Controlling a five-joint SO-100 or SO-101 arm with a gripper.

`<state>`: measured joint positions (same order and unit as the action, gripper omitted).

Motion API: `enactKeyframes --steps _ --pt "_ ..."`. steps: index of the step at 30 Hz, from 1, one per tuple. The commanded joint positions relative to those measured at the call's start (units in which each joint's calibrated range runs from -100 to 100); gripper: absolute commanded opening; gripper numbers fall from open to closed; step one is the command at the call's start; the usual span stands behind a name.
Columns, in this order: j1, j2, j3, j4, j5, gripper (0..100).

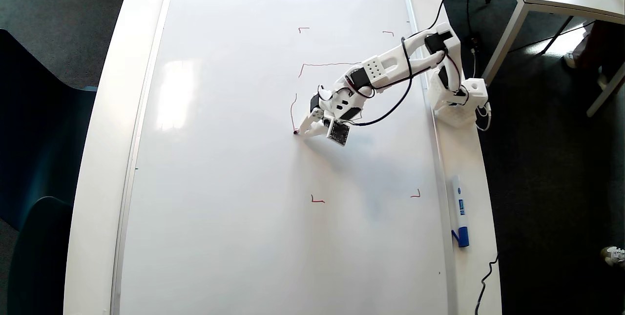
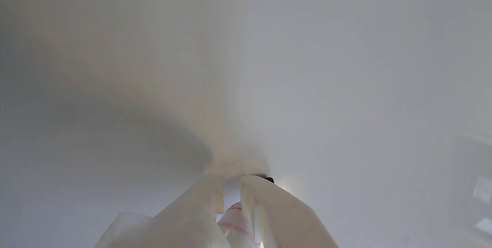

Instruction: Draw on a whiteboard a robot head using a pen attached to the gripper

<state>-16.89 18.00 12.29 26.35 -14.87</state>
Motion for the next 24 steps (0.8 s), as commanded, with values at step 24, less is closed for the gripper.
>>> enactKeyframes --steps 24 --pt "6.5 -21.4 15.6 5.5 -0.2 1"
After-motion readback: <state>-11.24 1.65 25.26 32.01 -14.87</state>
